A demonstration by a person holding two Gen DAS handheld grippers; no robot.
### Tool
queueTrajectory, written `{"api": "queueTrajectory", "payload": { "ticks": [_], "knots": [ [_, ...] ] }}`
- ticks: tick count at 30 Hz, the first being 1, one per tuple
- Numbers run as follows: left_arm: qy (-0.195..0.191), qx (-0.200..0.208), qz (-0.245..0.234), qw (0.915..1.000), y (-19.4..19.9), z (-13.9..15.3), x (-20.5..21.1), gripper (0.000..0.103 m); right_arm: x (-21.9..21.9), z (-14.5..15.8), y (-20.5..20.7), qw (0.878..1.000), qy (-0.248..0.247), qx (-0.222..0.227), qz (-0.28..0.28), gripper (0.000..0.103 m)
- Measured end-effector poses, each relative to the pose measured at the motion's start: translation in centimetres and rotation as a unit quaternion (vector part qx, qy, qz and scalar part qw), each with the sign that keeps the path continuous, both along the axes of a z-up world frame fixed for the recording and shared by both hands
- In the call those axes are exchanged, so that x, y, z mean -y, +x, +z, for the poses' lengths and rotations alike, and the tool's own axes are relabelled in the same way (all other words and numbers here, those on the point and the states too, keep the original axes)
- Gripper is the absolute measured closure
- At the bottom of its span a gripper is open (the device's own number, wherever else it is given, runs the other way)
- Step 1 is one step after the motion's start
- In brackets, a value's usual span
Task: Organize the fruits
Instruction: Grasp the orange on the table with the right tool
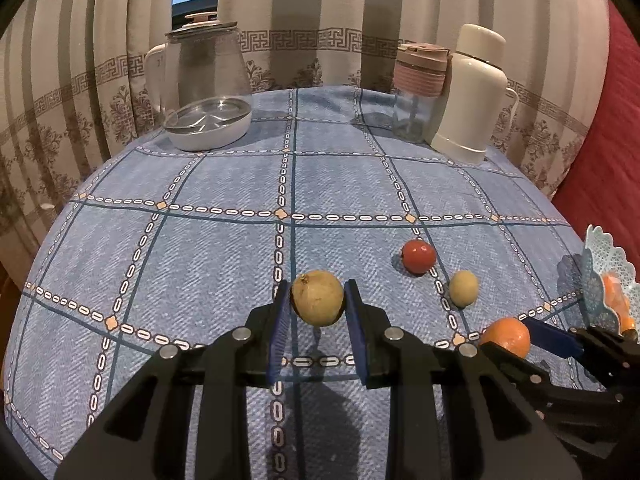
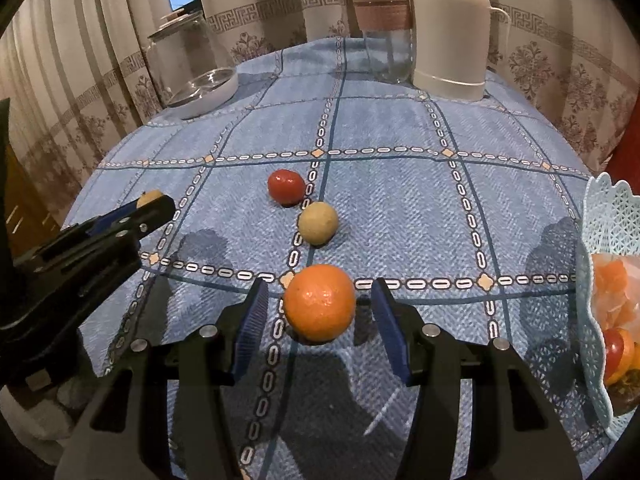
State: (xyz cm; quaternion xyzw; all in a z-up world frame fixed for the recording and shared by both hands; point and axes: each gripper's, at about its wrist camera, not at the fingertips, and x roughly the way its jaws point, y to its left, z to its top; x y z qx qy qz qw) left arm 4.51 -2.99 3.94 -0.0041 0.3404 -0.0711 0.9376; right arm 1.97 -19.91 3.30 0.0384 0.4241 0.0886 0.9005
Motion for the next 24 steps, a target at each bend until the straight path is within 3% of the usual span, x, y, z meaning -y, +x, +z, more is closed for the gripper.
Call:
{"api": "queueTrajectory", "payload": {
  "ticks": [12,19,24],
  "knots": [
    [-0.003,-0.001,0.001,1.0000,0.1,0.0,0.0,0.076,-0.4,-0.9,0.6,1.000,-0.025,-0.009,-0.012,0.048],
    [-0.003,-0.002,-0.001,1.0000,0.0,0.0,0.1,0.076,-1.1,-1.0,0.7,0.999,-0.032,-0.009,0.003,0.063],
    [-0.004,-0.002,-0.001,1.0000,0.0,0.0,0.1,0.076,-1.6,-1.0,0.5,0.999,-0.045,-0.003,0.007,0.064]
  ]
}}
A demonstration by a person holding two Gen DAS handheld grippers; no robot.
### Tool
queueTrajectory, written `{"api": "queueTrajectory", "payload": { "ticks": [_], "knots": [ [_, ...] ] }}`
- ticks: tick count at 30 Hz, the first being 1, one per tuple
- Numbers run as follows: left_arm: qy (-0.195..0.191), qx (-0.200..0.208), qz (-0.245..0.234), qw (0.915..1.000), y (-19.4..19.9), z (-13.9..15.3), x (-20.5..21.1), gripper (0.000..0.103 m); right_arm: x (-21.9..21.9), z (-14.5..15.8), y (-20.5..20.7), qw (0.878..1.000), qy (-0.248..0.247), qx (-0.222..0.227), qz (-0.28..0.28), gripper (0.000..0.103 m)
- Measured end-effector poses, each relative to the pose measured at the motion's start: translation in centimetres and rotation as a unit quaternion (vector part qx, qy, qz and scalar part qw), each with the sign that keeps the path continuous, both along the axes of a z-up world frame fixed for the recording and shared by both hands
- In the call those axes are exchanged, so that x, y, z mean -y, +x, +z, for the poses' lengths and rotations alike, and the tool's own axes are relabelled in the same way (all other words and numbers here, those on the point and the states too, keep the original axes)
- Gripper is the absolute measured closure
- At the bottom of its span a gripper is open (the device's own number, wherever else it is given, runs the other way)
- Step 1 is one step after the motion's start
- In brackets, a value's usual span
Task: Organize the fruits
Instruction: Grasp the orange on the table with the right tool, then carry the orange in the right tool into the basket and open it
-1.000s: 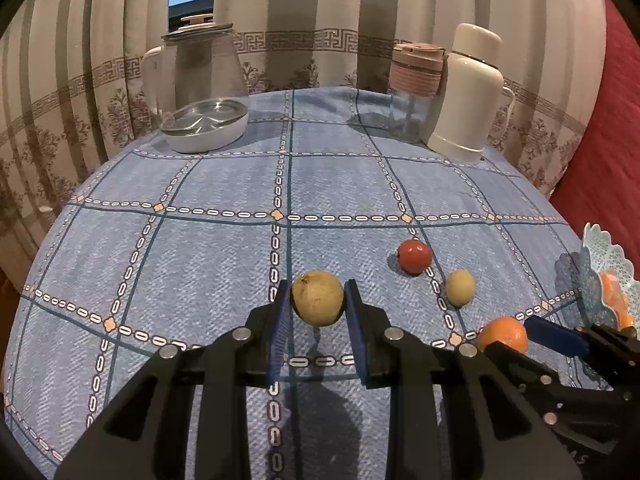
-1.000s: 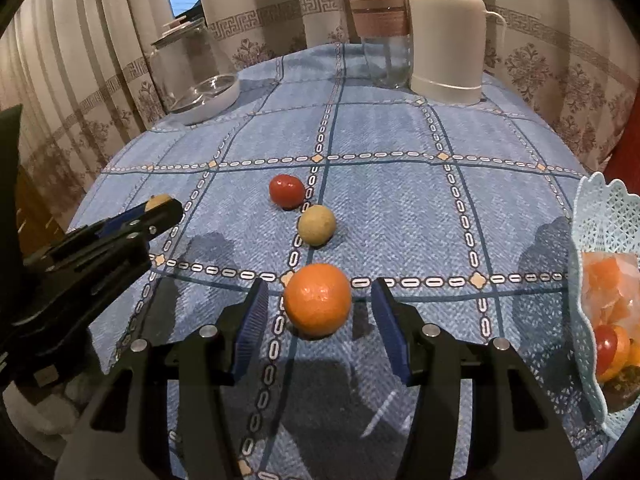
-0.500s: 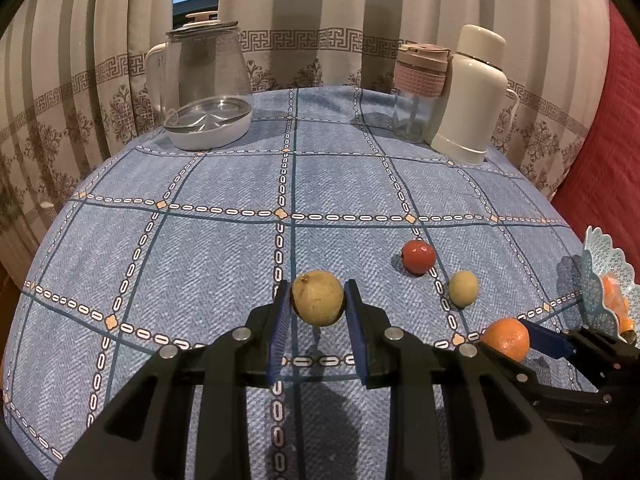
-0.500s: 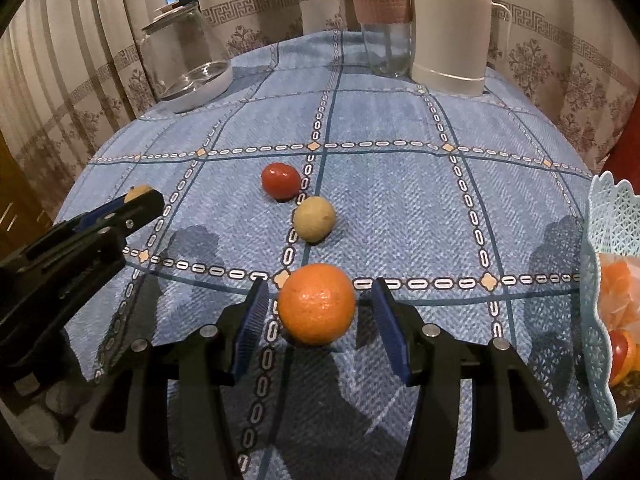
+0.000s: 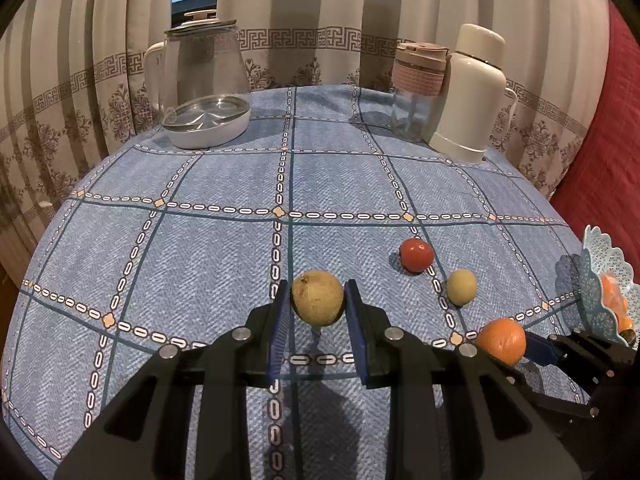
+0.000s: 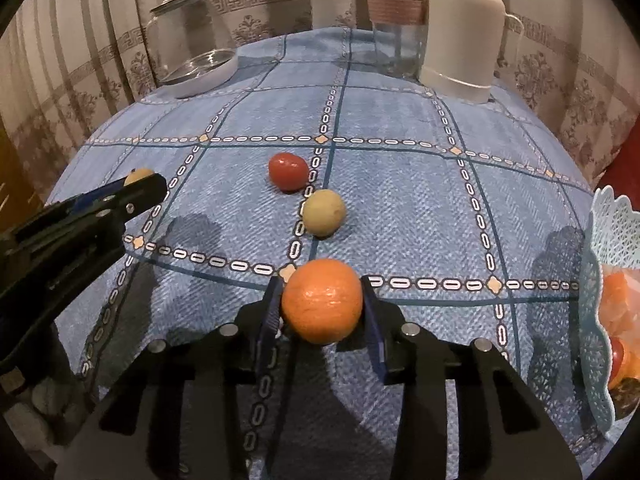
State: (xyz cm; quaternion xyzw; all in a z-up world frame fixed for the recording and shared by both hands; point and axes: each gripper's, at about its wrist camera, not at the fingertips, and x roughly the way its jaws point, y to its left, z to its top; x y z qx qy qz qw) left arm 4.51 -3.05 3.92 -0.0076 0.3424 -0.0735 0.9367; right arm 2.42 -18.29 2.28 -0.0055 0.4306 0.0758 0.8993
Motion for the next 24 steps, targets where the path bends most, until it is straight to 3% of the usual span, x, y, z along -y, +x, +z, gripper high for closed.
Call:
{"api": "queueTrajectory", "payload": {
  "ticks": [24],
  "knots": [
    [-0.001,0.004,-0.002,1.0000,-0.1,0.1,0.1,0.076,1.2,1.6,-1.4,0.999,0.026,0.020,-0.016,0.064]
  ]
}}
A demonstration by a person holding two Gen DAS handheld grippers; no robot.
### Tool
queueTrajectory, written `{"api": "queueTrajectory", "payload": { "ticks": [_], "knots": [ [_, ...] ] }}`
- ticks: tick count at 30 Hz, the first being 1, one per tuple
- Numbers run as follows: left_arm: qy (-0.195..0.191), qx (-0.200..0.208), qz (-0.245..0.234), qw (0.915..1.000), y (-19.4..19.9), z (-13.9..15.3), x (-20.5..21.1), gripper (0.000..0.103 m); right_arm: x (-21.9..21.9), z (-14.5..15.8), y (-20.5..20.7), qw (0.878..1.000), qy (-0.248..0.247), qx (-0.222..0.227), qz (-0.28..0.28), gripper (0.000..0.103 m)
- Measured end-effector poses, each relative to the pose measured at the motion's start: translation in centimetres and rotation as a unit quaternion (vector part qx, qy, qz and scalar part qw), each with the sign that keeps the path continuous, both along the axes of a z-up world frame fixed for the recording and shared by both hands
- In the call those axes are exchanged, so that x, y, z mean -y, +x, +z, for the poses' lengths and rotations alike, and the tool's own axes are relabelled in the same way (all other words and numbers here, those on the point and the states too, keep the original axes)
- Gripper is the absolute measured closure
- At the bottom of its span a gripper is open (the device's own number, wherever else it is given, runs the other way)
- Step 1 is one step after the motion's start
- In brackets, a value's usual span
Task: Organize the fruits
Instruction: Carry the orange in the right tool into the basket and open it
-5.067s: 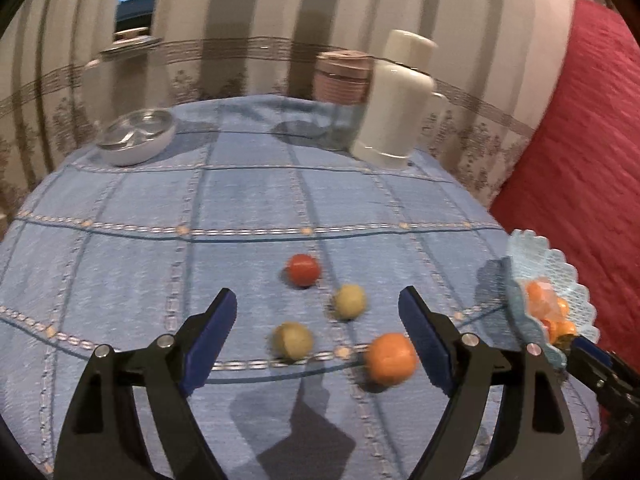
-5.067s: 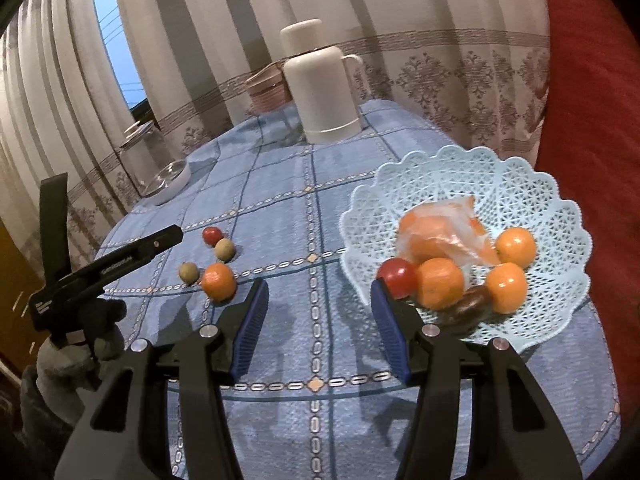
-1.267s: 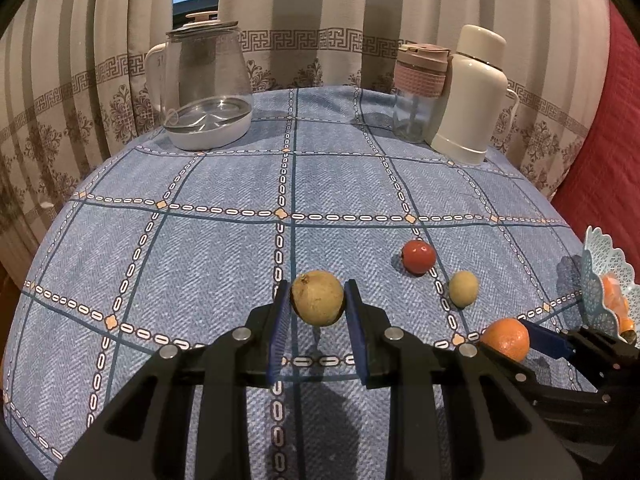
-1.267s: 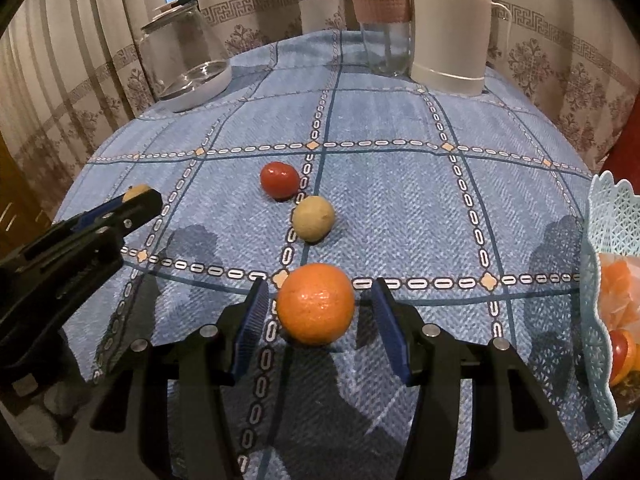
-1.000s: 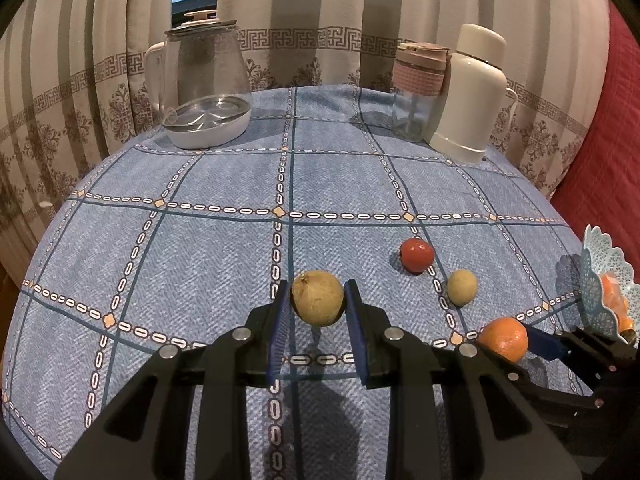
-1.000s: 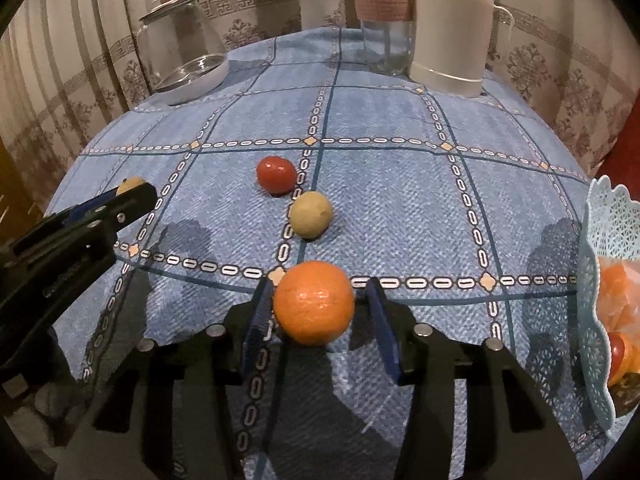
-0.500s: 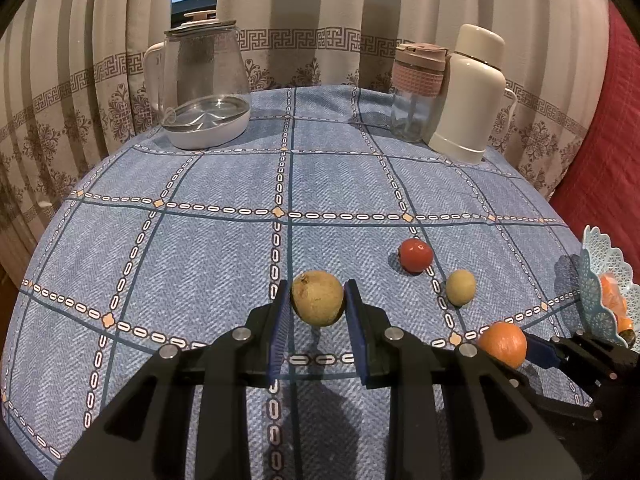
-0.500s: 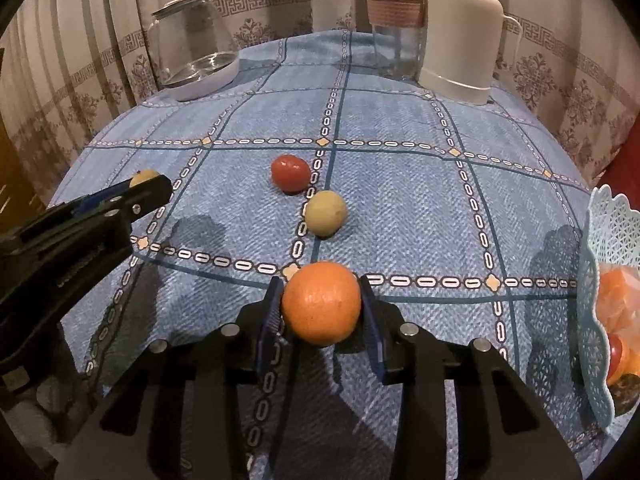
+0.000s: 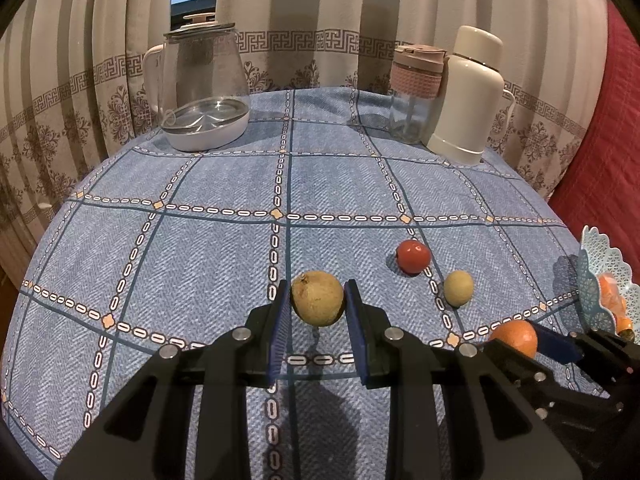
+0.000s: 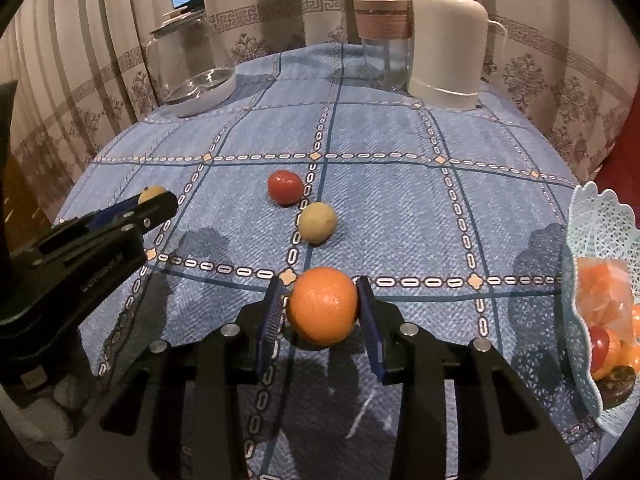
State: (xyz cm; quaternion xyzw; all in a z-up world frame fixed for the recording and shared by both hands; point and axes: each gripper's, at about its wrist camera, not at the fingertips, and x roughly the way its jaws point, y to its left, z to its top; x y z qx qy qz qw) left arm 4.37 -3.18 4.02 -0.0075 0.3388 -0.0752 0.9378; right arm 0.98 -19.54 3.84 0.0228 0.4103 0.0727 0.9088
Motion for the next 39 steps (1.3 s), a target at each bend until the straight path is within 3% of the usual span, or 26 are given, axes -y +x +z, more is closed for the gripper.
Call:
{"api": "queueTrajectory", "payload": {
  "ticks": [21,39],
  "knots": [
    [0.001,0.005,-0.005,1.0000,-0.2,0.1,0.5,0.076,4.8,4.6,-2.0,0.997,0.019,0.057,-0.055,0.065],
    [0.003,0.009,-0.014,0.9999,-0.5,0.2,0.7,0.076,11.5,5.9,-4.6,0.987,0.041,0.070,-0.137,0.065]
  ]
}}
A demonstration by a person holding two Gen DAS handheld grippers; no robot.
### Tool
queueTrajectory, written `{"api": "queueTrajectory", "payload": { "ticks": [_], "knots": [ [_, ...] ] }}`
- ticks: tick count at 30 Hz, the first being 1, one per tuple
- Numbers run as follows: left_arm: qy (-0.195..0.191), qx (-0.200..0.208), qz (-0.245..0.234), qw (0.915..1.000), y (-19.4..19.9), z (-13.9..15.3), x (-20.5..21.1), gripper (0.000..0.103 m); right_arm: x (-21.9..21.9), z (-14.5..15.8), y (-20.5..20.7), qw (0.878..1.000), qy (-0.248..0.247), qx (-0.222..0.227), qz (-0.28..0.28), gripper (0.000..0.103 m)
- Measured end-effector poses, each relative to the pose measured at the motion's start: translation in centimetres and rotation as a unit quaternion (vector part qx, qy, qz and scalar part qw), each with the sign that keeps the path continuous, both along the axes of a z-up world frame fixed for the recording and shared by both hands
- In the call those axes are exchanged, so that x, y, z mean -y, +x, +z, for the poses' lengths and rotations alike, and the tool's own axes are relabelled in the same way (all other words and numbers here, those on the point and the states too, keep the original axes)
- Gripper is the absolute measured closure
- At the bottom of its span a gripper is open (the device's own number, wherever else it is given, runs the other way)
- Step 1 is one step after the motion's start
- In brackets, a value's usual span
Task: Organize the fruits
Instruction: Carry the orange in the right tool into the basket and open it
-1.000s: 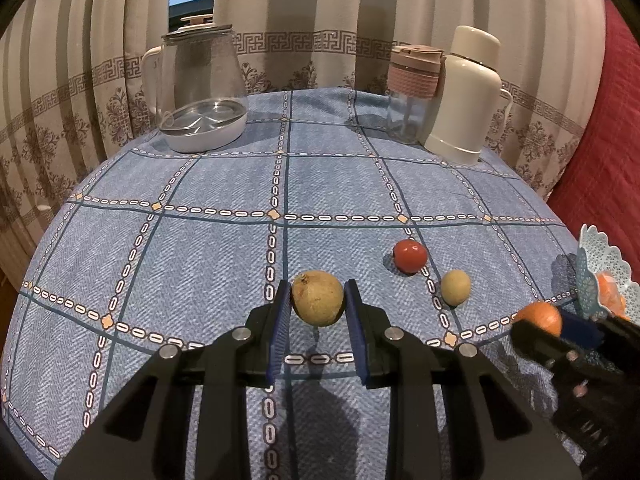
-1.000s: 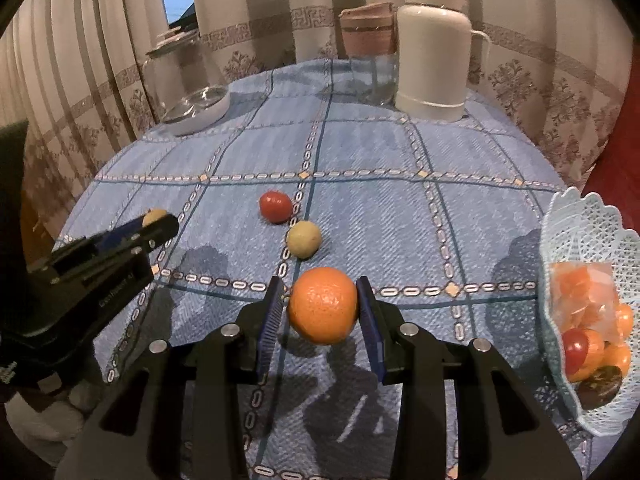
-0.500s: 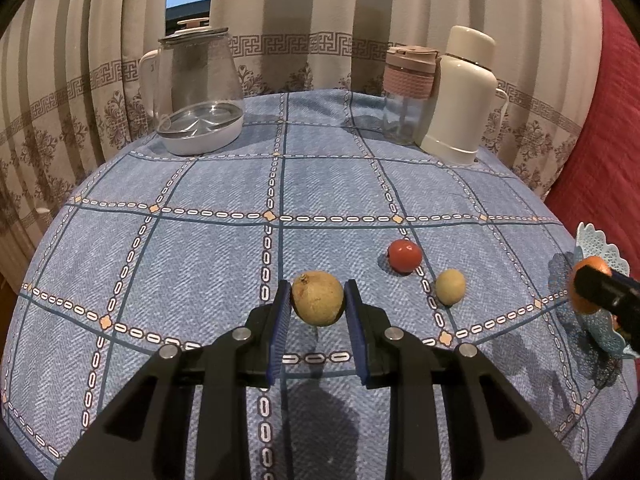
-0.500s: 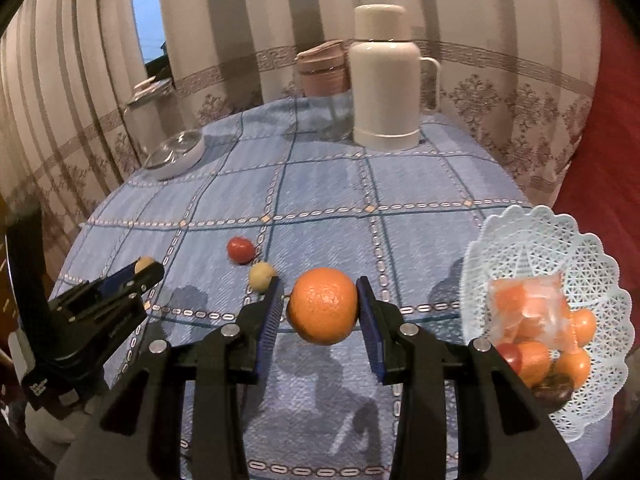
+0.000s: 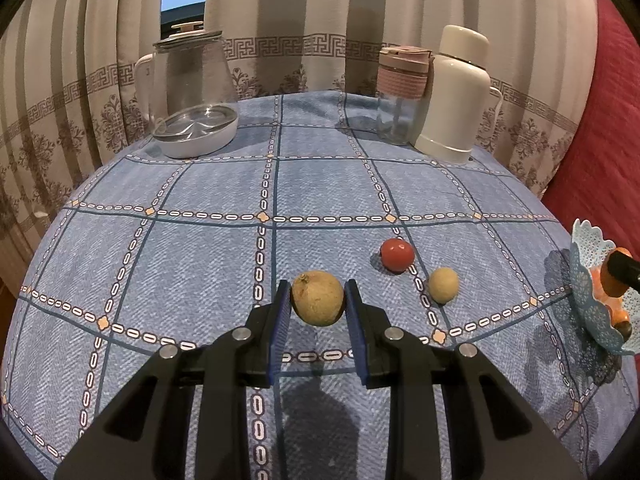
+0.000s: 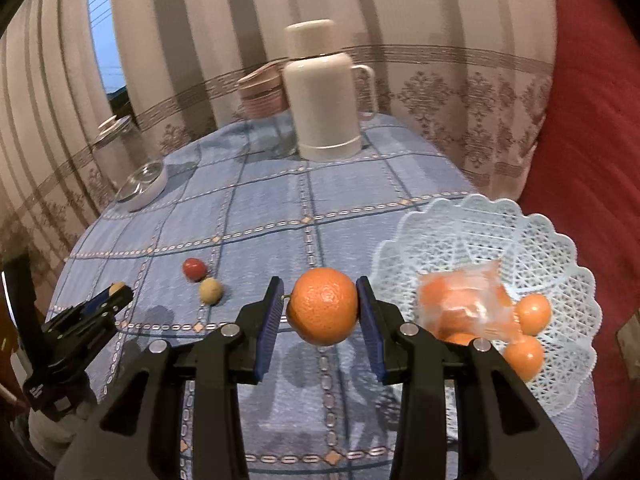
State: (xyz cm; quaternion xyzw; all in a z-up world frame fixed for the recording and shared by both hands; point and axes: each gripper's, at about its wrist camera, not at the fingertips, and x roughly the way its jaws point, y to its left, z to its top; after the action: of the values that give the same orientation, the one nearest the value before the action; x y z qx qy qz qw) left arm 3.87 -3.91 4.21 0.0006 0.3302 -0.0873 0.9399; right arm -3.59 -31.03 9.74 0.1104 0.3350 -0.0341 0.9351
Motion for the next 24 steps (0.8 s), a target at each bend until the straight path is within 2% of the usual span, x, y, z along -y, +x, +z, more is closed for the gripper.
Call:
{"api": "queueTrajectory", "payload": {
  "ticks": [24],
  "knots": [
    [0.006,-0.006,-0.017,0.9998,-0.4,-0.5,1.2,0.076,8.0,0.1,-5.2,0.996,0.022,0.002,-0.091,0.065]
  ]
}}
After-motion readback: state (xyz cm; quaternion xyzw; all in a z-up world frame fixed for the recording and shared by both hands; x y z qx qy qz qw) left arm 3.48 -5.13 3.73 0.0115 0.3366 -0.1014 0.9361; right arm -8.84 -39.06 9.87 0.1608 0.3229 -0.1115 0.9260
